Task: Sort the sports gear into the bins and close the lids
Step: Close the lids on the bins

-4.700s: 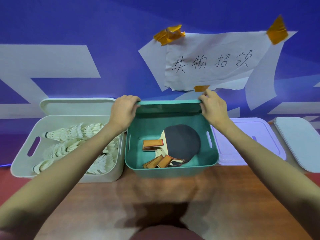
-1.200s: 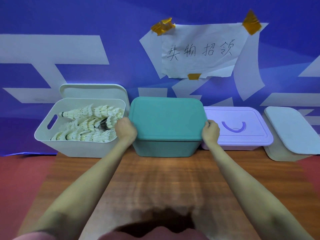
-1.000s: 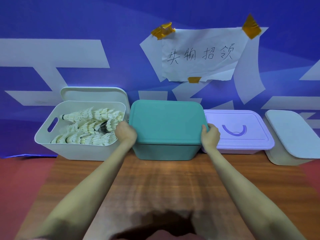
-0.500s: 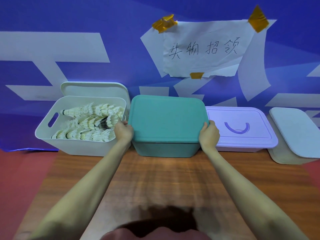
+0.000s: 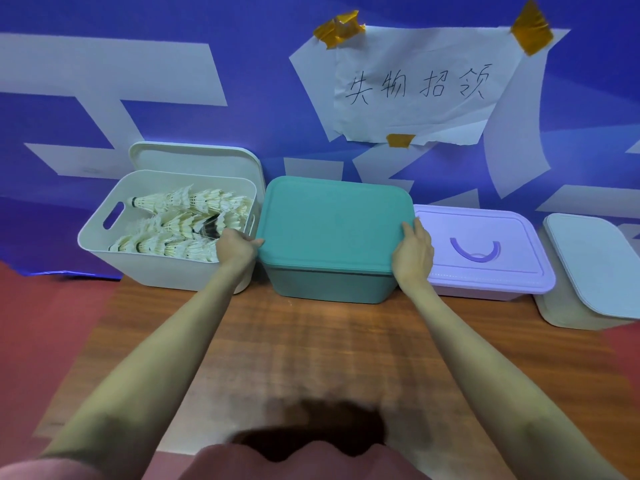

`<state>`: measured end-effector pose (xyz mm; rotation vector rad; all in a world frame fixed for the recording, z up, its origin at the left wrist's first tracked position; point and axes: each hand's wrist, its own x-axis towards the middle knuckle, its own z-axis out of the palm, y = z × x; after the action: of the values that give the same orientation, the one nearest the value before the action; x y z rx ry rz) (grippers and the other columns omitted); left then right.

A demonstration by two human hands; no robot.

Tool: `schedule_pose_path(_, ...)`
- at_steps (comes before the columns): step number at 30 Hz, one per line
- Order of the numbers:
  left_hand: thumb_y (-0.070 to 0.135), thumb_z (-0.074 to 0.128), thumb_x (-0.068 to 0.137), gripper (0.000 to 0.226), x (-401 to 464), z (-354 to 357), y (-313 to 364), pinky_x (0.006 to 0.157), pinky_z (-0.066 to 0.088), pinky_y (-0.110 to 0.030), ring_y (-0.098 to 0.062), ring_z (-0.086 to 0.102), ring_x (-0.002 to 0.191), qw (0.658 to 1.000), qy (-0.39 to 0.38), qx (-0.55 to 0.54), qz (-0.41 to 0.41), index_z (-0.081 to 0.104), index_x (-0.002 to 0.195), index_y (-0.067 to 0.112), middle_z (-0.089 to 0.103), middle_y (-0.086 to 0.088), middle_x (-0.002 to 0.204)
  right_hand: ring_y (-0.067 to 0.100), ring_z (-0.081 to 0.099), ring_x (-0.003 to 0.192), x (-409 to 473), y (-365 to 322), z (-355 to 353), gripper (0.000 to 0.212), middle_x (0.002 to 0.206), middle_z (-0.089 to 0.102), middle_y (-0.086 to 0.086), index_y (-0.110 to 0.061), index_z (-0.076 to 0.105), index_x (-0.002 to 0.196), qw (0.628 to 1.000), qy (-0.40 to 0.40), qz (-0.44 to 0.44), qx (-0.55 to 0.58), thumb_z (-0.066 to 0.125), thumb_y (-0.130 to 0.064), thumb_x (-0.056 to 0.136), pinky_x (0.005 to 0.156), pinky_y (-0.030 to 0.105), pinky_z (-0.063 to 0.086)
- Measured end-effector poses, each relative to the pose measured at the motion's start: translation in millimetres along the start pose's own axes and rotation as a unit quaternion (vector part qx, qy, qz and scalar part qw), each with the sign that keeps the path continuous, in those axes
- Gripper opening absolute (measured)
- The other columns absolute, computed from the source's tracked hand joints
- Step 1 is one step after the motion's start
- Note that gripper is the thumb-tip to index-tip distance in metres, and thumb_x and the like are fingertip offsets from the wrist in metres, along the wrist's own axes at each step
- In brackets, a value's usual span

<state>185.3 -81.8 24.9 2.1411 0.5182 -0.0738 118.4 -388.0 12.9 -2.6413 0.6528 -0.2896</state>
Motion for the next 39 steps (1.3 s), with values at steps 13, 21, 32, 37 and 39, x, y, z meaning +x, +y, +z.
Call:
schedule_pose_path(13,0.016,0.068,0.086,0.025,-25,5,17,0.078,0.049,-0.040,-0.038,0.063,0.095,0.979,0.033,0.173,0.098,0.066,0.098,-0.005,0.068,-0.024,0.097,0.031,0.014,0.143,-5,-5,-10,0.049,0.154,0.018,0.019,-0.005,0.034,0.141,0.989,-0.045,-0.085,-0.108,0.040,-0.016,0.094,0.115,0.045,0.008)
schedule_pose_path(21,0.022,0.055,0.093,0.036,-6,-24,8,0.091,0.043,-0.042,-0.036,0.054,0.112,0.938,0.074,0.185,0.284,0.058,0.122,0.001,0.060,-0.019,0.120,0.030,0.010,0.145,-29,-59,-5,0.056,0.156,0.013,0.017,-0.004,0.024,0.147,0.980,-0.059,-0.188,-0.016,0.040,-0.023,0.098,0.118,0.040,0.009)
schedule_pose_path(32,0.023,0.056,0.093,0.041,140,-146,21,0.103,0.038,-0.045,-0.036,0.044,0.124,0.883,-0.005,0.294,0.365,0.053,0.130,0.005,0.050,-0.015,0.135,0.027,0.012,0.145,-5,-222,41,0.062,0.157,0.012,0.014,-0.008,0.018,0.149,0.960,-0.109,-0.259,-0.013,0.045,-0.028,0.096,0.117,0.036,0.010)
schedule_pose_path(37,0.022,0.055,0.094,0.044,212,-194,36,0.099,0.040,-0.044,-0.040,0.046,0.119,0.860,-0.024,0.343,0.377,0.048,0.132,0.002,0.051,-0.019,0.132,0.028,0.015,0.144,27,-297,61,0.061,0.156,0.013,0.015,-0.009,0.017,0.149,0.953,-0.114,-0.279,-0.037,0.046,-0.022,0.096,0.116,0.040,0.014)
schedule_pose_path(39,0.020,0.053,0.094,0.043,233,-202,43,0.095,0.042,-0.045,-0.040,0.047,0.117,0.848,-0.033,0.363,0.385,0.047,0.133,0.003,0.051,-0.019,0.132,0.029,0.016,0.143,42,-316,70,0.061,0.156,0.013,0.016,-0.008,0.019,0.148,0.951,-0.118,-0.278,-0.072,0.046,-0.019,0.095,0.114,0.040,0.017)
